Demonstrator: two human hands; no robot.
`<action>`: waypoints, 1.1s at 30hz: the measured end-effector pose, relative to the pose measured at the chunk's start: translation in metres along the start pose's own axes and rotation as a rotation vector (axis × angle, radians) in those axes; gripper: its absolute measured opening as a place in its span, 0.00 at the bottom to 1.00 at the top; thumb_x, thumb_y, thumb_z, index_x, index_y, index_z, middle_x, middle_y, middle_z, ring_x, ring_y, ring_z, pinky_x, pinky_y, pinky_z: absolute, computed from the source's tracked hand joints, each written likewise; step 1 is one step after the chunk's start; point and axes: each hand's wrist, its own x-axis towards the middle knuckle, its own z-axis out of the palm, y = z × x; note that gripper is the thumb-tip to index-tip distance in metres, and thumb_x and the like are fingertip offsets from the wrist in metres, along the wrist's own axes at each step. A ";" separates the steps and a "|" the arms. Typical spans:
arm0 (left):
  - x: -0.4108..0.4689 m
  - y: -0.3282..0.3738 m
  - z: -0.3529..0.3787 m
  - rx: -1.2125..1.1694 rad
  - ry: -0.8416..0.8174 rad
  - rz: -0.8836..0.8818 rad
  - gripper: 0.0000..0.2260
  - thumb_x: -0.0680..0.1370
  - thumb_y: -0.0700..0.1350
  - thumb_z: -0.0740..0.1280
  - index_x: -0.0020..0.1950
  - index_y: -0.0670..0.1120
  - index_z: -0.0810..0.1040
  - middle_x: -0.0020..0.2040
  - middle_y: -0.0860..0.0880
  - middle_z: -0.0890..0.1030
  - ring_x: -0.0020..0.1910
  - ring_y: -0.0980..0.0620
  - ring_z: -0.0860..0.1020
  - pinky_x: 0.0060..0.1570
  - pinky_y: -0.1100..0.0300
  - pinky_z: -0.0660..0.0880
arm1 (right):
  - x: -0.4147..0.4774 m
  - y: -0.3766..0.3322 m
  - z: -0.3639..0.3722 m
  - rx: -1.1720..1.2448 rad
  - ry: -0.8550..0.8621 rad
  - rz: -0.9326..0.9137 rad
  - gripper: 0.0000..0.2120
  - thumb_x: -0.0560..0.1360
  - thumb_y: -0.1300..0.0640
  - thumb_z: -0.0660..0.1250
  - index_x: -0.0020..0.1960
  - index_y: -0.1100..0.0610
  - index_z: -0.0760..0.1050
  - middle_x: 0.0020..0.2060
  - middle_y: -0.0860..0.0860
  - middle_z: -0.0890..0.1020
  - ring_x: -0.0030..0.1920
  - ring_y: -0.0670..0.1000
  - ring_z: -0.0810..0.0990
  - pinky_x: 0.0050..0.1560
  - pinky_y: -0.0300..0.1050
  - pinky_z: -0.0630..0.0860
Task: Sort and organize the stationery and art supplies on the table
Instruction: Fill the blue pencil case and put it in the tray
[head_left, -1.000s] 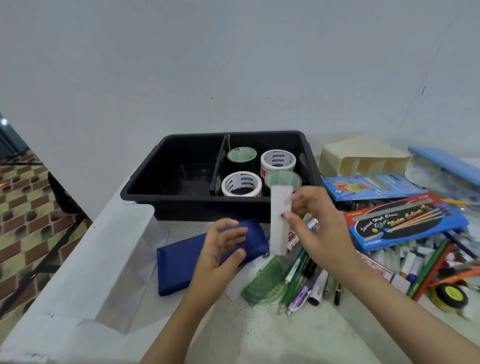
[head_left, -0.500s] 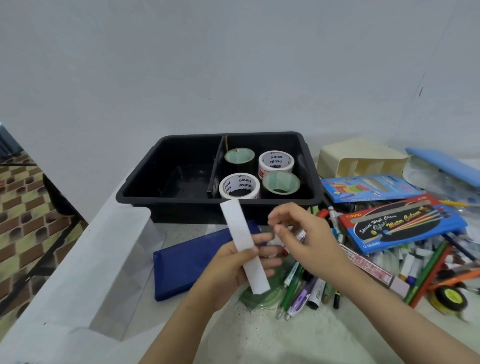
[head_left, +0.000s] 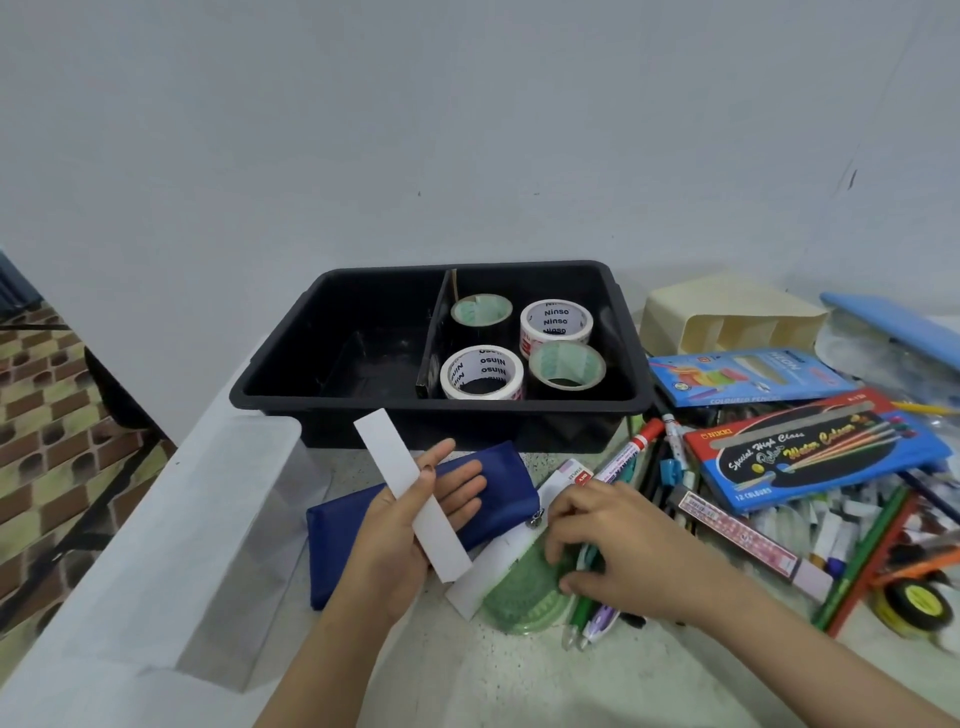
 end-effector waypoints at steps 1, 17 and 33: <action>0.000 -0.001 -0.001 -0.006 0.002 -0.008 0.13 0.81 0.41 0.56 0.62 0.45 0.75 0.54 0.41 0.82 0.54 0.45 0.81 0.45 0.59 0.80 | 0.001 -0.001 -0.001 0.001 -0.040 0.000 0.14 0.70 0.47 0.70 0.56 0.42 0.77 0.53 0.38 0.71 0.56 0.40 0.67 0.59 0.39 0.60; 0.006 -0.007 -0.010 -0.098 -0.011 -0.094 0.14 0.80 0.40 0.56 0.63 0.42 0.74 0.57 0.41 0.81 0.55 0.46 0.81 0.47 0.58 0.80 | -0.001 -0.016 0.002 0.017 -0.116 0.000 0.24 0.72 0.44 0.69 0.67 0.42 0.70 0.57 0.42 0.68 0.54 0.39 0.60 0.57 0.33 0.56; -0.007 -0.005 0.014 -0.197 -0.085 -0.156 0.28 0.73 0.59 0.56 0.61 0.40 0.75 0.58 0.39 0.80 0.55 0.44 0.81 0.49 0.54 0.80 | 0.036 -0.038 -0.009 1.043 0.420 0.300 0.05 0.69 0.65 0.74 0.40 0.57 0.80 0.31 0.52 0.81 0.33 0.48 0.76 0.36 0.38 0.73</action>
